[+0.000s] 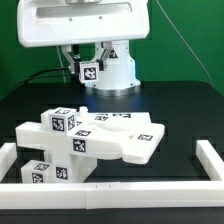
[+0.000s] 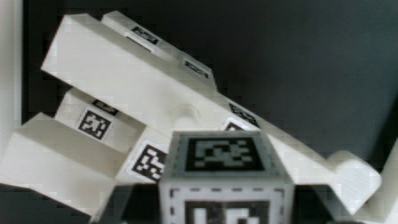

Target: Assemble chair

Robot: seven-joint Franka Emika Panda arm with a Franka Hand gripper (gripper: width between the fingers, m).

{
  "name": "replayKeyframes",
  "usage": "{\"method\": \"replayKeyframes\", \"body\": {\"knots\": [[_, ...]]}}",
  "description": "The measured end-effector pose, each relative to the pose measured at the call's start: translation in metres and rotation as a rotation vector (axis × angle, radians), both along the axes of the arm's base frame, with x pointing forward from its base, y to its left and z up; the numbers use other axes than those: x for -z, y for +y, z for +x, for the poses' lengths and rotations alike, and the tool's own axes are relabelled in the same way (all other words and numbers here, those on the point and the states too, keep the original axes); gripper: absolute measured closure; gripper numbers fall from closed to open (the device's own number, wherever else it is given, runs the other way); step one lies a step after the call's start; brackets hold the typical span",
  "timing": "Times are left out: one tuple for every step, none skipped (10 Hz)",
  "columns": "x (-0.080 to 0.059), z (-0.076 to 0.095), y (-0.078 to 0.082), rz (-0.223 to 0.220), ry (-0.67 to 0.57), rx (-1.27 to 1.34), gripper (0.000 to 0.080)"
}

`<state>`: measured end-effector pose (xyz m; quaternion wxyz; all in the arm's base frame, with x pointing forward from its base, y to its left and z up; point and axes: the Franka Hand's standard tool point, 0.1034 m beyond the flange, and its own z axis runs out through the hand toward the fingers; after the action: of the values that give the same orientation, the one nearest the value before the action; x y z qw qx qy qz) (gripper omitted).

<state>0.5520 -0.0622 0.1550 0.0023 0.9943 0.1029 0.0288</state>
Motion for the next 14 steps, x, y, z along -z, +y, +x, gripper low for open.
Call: {"method": "replayKeyframes", "body": {"knots": [[0.012,-0.002,-0.005,-0.015,0.011,-0.017,0.0515],[0.019,0.000,-0.013,-0.031,0.005,-0.020,0.0515],[0.025,0.000,-0.014,-0.041,0.002,-0.016,0.0515],[0.026,0.000,-0.012,-0.042,0.005,-0.015,0.0515],[0.025,0.002,-0.012,-0.041,0.004,-0.014,0.0515],[0.025,0.003,-0.011,-0.042,0.004,-0.007,0.0515],[0.026,0.004,-0.010,-0.041,0.005,-0.003,0.0515],[0.027,0.004,-0.009,-0.041,0.004,-0.004,0.0515],[0.027,0.004,-0.009,-0.041,0.004,-0.003,0.0515],[0.027,0.004,-0.009,-0.041,0.004,-0.003,0.0515],[0.027,0.004,-0.009,-0.041,0.004,-0.003,0.0515],[0.027,0.004,-0.009,-0.041,0.003,-0.002,0.0515],[0.027,0.004,-0.009,-0.041,0.003,-0.002,0.0515],[0.027,0.004,-0.008,-0.041,0.002,-0.002,0.0515]]}}
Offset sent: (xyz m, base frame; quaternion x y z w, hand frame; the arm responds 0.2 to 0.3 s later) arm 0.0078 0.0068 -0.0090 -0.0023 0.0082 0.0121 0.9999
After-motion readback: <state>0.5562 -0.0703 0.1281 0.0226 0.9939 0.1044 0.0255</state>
